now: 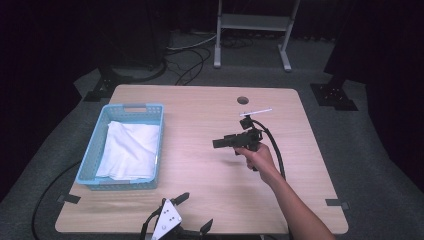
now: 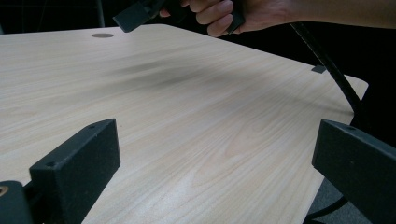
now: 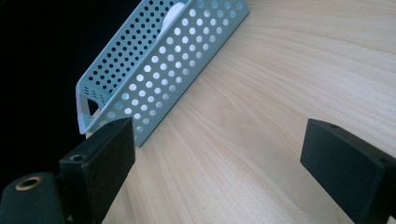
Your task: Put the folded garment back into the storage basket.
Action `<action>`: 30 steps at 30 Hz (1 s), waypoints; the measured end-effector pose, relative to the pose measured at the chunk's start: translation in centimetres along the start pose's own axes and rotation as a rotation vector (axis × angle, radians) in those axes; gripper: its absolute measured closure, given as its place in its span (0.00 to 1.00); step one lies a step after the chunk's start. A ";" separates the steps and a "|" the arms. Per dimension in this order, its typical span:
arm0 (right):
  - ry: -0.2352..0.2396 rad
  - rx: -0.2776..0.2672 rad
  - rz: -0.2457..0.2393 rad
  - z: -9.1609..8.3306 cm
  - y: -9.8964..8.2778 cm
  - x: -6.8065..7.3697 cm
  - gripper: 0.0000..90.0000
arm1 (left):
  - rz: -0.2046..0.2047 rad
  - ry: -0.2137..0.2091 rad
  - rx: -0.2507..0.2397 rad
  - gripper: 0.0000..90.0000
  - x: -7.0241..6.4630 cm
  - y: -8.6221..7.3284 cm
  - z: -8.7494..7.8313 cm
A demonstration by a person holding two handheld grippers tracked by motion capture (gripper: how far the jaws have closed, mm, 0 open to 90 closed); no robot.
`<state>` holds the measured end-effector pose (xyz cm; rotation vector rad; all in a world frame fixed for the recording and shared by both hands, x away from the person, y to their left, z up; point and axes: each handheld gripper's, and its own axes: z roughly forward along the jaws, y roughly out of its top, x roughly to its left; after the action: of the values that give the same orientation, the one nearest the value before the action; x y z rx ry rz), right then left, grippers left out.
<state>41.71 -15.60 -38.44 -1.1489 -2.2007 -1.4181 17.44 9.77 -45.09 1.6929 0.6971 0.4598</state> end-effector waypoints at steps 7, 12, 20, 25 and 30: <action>-0.013 -0.012 0.000 -0.6 -0.5 -0.3 0.11 | 0.001 -0.001 0.002 0.01 -0.1 0.0 0.0; -0.031 -0.009 -0.009 -1.2 -0.9 -0.4 0.11 | 0.002 0.001 0.001 0.01 -0.1 0.0 0.0; -0.034 -0.019 -0.021 -1.9 -1.3 -0.4 0.11 | 0.000 0.000 -0.001 0.01 -0.1 0.0 0.0; -0.036 -0.024 -0.025 -2.2 -1.6 -0.5 0.11 | 0.001 0.001 -0.001 0.01 -0.1 0.0 0.0; -0.042 -0.047 -0.022 -2.7 -2.3 -0.9 0.11 | 0.000 0.000 -0.001 0.01 -0.1 0.0 0.0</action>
<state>40.11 -18.75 -39.12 -1.1843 -2.2257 -1.4753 17.37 9.67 -45.07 1.6923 0.6966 0.4600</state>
